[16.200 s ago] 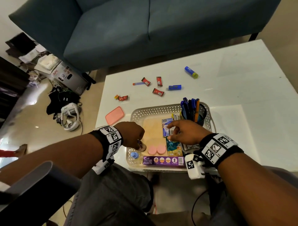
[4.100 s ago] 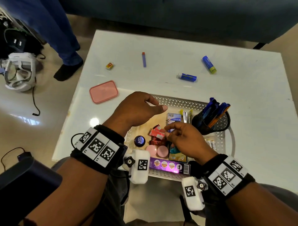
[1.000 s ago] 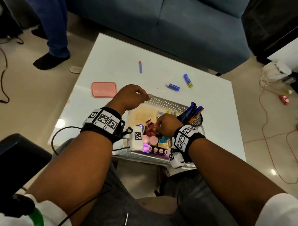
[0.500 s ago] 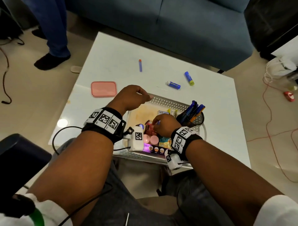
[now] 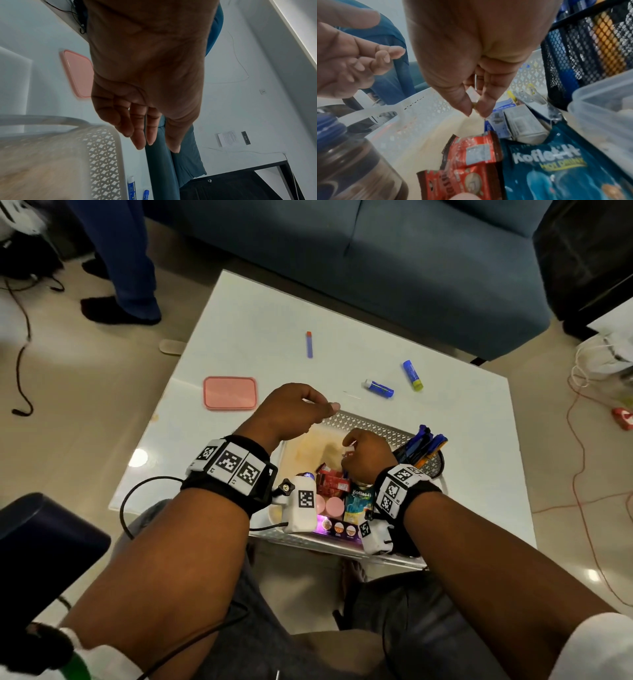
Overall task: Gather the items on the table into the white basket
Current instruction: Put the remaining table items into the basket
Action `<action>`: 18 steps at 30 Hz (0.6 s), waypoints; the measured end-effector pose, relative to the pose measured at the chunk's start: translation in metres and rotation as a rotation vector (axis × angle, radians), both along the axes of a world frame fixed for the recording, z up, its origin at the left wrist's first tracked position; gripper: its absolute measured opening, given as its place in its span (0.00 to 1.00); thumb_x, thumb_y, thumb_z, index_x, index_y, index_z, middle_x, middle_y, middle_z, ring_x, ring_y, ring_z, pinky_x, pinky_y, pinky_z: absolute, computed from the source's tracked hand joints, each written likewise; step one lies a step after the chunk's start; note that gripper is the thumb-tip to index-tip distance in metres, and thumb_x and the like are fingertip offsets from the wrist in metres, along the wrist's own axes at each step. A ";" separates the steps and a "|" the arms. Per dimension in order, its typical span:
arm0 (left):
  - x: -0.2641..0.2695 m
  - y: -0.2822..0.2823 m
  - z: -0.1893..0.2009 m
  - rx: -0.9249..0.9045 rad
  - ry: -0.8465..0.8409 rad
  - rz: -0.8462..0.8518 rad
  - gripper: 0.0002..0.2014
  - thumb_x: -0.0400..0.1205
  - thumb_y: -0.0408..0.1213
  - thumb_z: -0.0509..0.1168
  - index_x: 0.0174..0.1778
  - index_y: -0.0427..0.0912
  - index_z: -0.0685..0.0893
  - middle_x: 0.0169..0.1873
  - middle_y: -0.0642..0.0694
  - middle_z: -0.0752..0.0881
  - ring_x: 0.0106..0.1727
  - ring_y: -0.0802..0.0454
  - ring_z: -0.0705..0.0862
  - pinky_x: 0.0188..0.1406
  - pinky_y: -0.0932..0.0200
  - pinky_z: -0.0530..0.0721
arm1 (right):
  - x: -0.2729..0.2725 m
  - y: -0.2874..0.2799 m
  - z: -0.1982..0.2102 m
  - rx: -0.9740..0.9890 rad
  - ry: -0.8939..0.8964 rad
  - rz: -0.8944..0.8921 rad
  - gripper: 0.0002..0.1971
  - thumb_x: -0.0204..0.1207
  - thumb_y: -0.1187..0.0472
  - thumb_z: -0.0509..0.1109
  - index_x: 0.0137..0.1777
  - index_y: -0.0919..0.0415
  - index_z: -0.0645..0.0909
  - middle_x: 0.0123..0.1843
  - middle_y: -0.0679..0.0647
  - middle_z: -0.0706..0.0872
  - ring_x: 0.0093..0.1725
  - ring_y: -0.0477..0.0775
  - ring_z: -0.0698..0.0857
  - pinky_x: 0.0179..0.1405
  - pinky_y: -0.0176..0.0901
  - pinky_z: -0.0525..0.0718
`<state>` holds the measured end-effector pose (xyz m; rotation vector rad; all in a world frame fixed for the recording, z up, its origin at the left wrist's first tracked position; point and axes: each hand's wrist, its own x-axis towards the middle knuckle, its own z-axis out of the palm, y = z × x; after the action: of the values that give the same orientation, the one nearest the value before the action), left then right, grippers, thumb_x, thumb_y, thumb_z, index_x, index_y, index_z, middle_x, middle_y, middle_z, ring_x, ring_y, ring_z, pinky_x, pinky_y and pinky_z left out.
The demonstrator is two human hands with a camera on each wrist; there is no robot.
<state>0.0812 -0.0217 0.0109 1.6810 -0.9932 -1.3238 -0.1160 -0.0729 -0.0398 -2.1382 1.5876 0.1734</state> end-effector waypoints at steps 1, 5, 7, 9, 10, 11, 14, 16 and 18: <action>0.000 0.000 0.000 -0.002 0.003 0.002 0.16 0.78 0.52 0.77 0.52 0.43 0.90 0.43 0.47 0.91 0.44 0.50 0.88 0.43 0.58 0.84 | 0.003 -0.003 -0.001 -0.011 -0.001 -0.007 0.14 0.68 0.65 0.74 0.55 0.55 0.84 0.48 0.50 0.83 0.53 0.57 0.85 0.44 0.38 0.74; 0.002 -0.002 -0.002 -0.007 0.000 0.013 0.16 0.78 0.51 0.77 0.51 0.43 0.90 0.42 0.49 0.90 0.43 0.52 0.87 0.46 0.57 0.85 | 0.014 -0.017 -0.004 -0.063 0.044 0.043 0.17 0.71 0.67 0.72 0.60 0.55 0.86 0.57 0.56 0.89 0.58 0.59 0.86 0.52 0.40 0.79; 0.002 -0.002 -0.002 -0.010 0.000 0.020 0.15 0.78 0.51 0.77 0.51 0.43 0.90 0.40 0.51 0.90 0.41 0.55 0.86 0.49 0.56 0.85 | 0.017 -0.022 -0.005 -0.105 0.112 0.108 0.17 0.74 0.66 0.71 0.63 0.55 0.85 0.60 0.56 0.88 0.60 0.59 0.85 0.56 0.43 0.80; 0.003 -0.003 -0.003 -0.013 0.001 0.021 0.15 0.77 0.51 0.77 0.50 0.44 0.90 0.41 0.52 0.90 0.44 0.57 0.86 0.53 0.54 0.85 | 0.018 -0.026 -0.005 -0.158 0.199 0.161 0.18 0.75 0.66 0.69 0.65 0.54 0.83 0.61 0.57 0.88 0.61 0.62 0.85 0.55 0.47 0.82; 0.003 -0.003 -0.004 -0.014 0.002 0.019 0.15 0.77 0.51 0.77 0.50 0.44 0.90 0.41 0.52 0.90 0.46 0.56 0.86 0.54 0.53 0.86 | 0.018 -0.027 -0.004 -0.187 0.241 0.183 0.19 0.75 0.67 0.68 0.65 0.54 0.83 0.60 0.58 0.87 0.60 0.63 0.86 0.53 0.48 0.83; 0.003 -0.003 -0.003 -0.015 0.001 0.018 0.14 0.77 0.51 0.77 0.49 0.44 0.90 0.42 0.53 0.90 0.47 0.56 0.87 0.55 0.52 0.86 | 0.018 -0.028 -0.003 -0.211 0.273 0.197 0.19 0.75 0.67 0.67 0.64 0.54 0.83 0.59 0.59 0.87 0.58 0.64 0.86 0.51 0.50 0.83; 0.002 -0.004 -0.004 -0.023 -0.013 0.011 0.14 0.77 0.53 0.77 0.49 0.46 0.90 0.45 0.53 0.90 0.51 0.55 0.88 0.57 0.50 0.87 | 0.016 -0.030 -0.001 -0.212 0.291 0.197 0.16 0.74 0.67 0.68 0.60 0.54 0.84 0.56 0.60 0.88 0.55 0.65 0.87 0.47 0.49 0.83; 0.002 -0.004 -0.003 -0.024 -0.015 0.005 0.14 0.77 0.54 0.77 0.49 0.47 0.90 0.47 0.53 0.90 0.52 0.55 0.88 0.58 0.49 0.88 | 0.014 -0.031 -0.002 -0.185 0.274 0.172 0.15 0.73 0.67 0.67 0.58 0.54 0.85 0.55 0.60 0.89 0.54 0.65 0.87 0.48 0.49 0.83; 0.001 -0.004 -0.003 -0.025 -0.017 0.002 0.15 0.77 0.54 0.77 0.49 0.47 0.90 0.46 0.54 0.90 0.52 0.56 0.88 0.58 0.49 0.88 | 0.013 -0.031 -0.001 -0.168 0.256 0.149 0.16 0.73 0.67 0.67 0.58 0.53 0.85 0.56 0.60 0.89 0.55 0.64 0.87 0.50 0.49 0.84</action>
<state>0.0825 -0.0255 0.0078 1.6766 -1.0141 -1.2923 -0.1031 -0.1043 -0.0413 -2.4481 1.6299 0.3889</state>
